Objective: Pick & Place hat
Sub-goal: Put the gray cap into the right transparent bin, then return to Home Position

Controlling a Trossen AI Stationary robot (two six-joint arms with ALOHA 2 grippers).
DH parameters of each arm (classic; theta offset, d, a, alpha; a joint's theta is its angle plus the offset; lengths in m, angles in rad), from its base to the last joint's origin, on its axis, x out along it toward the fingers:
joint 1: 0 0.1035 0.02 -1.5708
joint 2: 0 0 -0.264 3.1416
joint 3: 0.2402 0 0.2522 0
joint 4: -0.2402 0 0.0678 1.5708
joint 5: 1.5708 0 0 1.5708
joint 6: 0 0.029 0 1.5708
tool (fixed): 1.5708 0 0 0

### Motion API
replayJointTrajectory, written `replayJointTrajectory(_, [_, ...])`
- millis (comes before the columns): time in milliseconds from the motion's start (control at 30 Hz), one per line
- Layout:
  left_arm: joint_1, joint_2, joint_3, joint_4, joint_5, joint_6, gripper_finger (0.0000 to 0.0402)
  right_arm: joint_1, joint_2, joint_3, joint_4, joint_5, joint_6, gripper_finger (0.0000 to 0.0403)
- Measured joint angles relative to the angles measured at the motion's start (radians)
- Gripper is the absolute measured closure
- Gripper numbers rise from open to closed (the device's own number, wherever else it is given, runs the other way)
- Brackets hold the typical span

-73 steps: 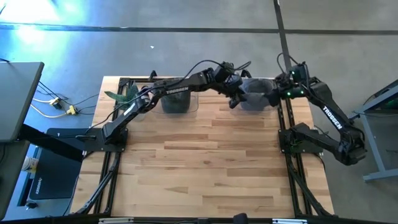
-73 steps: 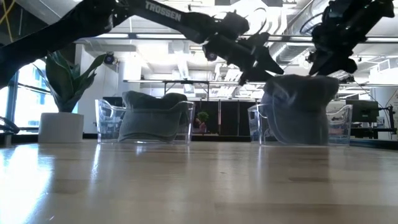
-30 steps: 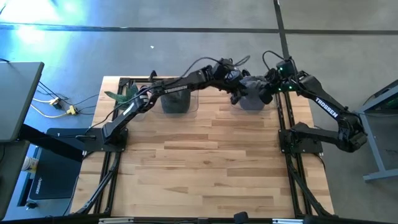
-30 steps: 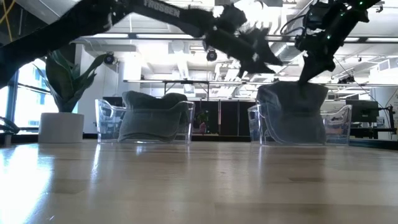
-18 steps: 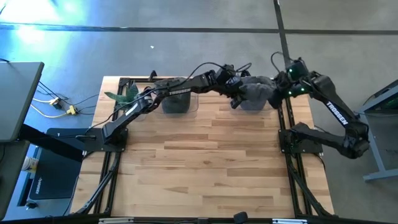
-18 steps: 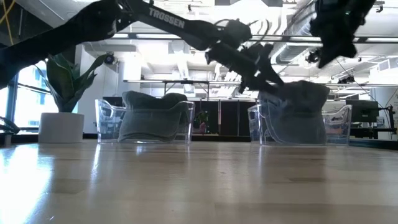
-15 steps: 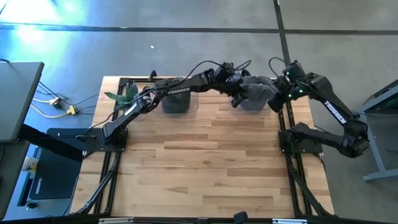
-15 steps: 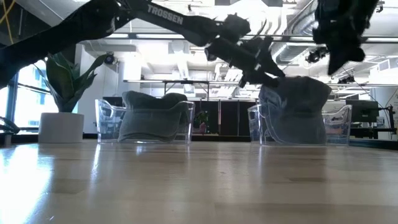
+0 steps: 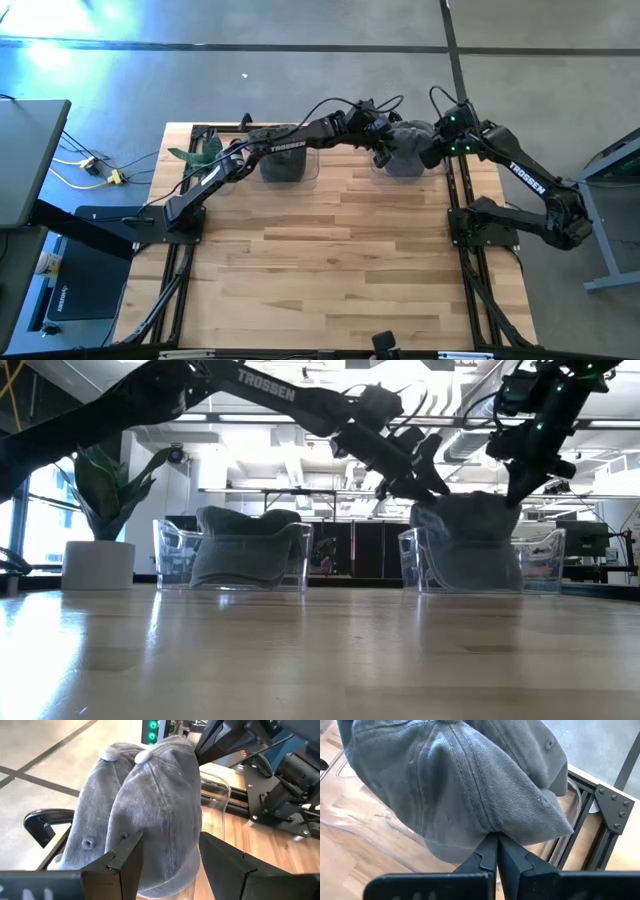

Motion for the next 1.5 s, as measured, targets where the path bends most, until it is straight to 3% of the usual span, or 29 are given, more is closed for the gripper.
replayJointTrajectory(267, [0.0,-0.024,-0.001,-0.026,0.064,-0.014,0.0216,0.0,-0.02,0.056,-0.087,-0.025,0.057,0.04])
replayJointTrajectory(400, [0.0,-0.059,0.0,-0.053,0.177,-0.019,0.0216,0.0,-0.062,0.082,-0.131,-0.086,0.083,0.0399])
replayJointTrajectory(600, [-0.002,-0.097,0.0,-0.131,0.324,-0.02,0.0216,0.0,-0.151,0.085,-0.148,-0.273,0.076,0.0395])
replayJointTrajectory(900, [0.007,-0.164,0.001,-0.278,0.328,0.022,0.022,0.001,-0.191,0.085,-0.123,-0.546,-0.042,0.0399])
replayJointTrajectory(1100, [0.018,-0.218,0.001,-0.357,0.407,0.112,0.0292,0.057,-0.197,0.085,0.011,-0.692,-0.021,0.0401])
replayJointTrajectory(1267, [0.027,-0.256,0.003,-0.462,0.431,0.17,0.0386,0.186,-0.225,0.085,0.254,-0.62,0.15,0.0402])
replayJointTrajectory(1500, [-0.009,-0.328,-0.001,-0.579,0.37,0.195,0.0387,0.498,-0.239,0.051,0.512,-0.388,0.283,0.0402])
